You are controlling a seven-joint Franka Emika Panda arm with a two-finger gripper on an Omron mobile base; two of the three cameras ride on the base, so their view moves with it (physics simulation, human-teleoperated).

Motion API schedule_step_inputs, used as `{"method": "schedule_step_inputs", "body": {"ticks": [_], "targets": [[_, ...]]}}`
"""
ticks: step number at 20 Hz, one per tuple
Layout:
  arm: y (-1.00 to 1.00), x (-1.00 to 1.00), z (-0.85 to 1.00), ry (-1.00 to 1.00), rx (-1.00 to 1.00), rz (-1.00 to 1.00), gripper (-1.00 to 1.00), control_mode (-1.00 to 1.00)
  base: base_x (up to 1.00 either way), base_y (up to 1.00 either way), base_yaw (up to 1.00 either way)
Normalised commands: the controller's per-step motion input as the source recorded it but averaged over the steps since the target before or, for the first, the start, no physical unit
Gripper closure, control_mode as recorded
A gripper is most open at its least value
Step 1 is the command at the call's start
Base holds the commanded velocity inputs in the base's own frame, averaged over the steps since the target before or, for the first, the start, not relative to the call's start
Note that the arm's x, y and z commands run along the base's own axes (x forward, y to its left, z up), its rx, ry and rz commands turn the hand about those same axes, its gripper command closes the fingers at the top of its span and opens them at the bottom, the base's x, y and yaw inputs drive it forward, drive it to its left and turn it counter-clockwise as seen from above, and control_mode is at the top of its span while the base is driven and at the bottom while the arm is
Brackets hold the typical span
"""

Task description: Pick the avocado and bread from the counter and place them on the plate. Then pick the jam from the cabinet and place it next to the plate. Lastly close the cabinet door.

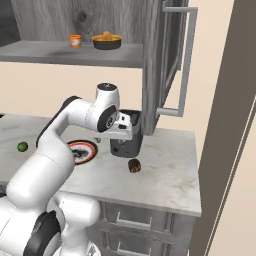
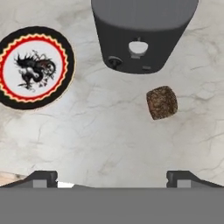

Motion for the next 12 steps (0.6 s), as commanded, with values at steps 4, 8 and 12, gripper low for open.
{"method": "schedule_step_inputs", "body": {"ticks": [4, 8, 12], "targets": [[-0.39, 0.03, -0.33, 0.00, 0.00, 0.00, -1.00, -1.00, 0.00, 0.00, 0.00], [-0.28, 0.11, -0.32, 0.00, 0.00, 0.00, -1.00, -1.00, 0.00, 0.00, 0.00], [-0.29, 0.08, -0.30, 0.00, 0.00, 0.00, -1.00, -1.00, 0.00, 0.00, 0.00]]}}
